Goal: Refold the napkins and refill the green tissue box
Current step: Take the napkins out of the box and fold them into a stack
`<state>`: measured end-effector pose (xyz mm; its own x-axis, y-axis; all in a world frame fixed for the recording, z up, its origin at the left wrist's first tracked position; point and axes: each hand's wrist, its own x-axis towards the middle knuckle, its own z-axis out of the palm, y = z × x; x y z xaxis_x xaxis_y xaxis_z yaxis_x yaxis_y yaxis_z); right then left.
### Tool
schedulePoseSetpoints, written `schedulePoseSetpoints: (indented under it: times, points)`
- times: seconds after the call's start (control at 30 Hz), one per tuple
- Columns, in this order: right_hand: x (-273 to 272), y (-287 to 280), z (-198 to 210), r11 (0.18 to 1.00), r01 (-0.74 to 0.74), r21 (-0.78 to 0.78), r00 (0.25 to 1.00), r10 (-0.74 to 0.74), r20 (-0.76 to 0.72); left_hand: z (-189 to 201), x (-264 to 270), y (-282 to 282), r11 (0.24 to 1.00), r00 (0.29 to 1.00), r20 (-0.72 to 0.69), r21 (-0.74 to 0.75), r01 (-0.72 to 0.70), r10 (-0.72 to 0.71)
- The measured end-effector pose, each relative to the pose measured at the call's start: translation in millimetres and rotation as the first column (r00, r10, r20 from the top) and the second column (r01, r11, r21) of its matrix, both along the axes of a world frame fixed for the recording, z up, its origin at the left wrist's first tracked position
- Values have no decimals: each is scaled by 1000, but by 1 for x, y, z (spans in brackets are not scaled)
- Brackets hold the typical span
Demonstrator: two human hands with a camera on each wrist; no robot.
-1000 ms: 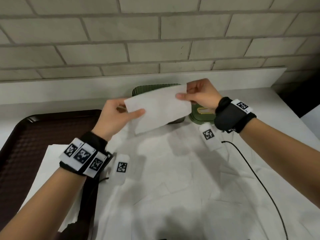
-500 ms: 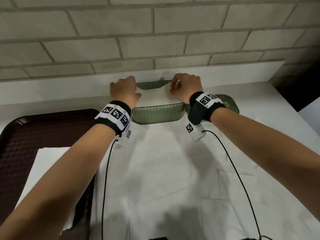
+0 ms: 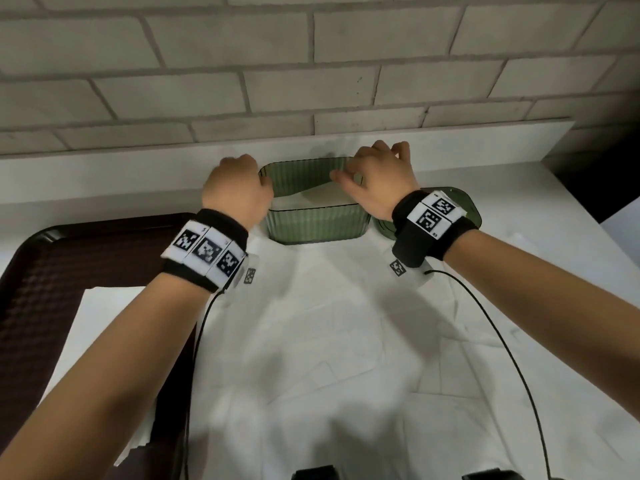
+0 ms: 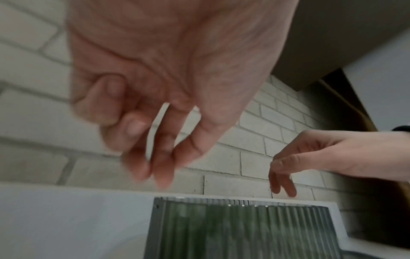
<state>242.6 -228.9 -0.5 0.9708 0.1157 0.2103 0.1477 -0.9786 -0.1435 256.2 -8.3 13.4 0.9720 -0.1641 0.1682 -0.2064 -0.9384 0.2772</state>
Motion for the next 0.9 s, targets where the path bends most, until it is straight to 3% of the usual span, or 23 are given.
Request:
schedulePoseSetpoints:
  times: [0.07, 0.13, 0.2, 0.27, 0.4, 0.67, 0.77, 0.9]
  points:
    - [-18, 0, 0, 996, -51, 67, 997, 46, 65, -1, -20, 9, 993, 994, -96, 113, -44, 55]
    - [-38, 3, -3, 978, -140, 154, 990, 136, 41, -12, -39, 13, 971, 963, -263, 239, 4, 60]
    - [-55, 8, -12, 955, -202, 216, 967, 229, -111, -28, -53, 13, 959, 908, -418, 270, 89, 33]
    - [-67, 14, -25, 957, -236, 171, 908, 280, -312, -44, -62, 13, 952, 861, -507, 255, 171, -19]
    - [-70, 20, -50, 941, -334, -48, 797, 255, -547, -54, -71, 11, 916, 884, -456, 305, 261, -101]
    - [-75, 33, -57, 818, -446, -363, 857, 274, -437, -61, -82, -7, 831, 910, -387, 452, 325, -146]
    - [-75, 33, -57, 834, -450, -319, 852, 293, -434, -64, -86, -14, 815, 926, -349, 490, 310, -142]
    - [-77, 29, -58, 863, -446, -236, 832, 302, -465, -46, -82, -10, 929, 952, -272, 297, 219, -138]
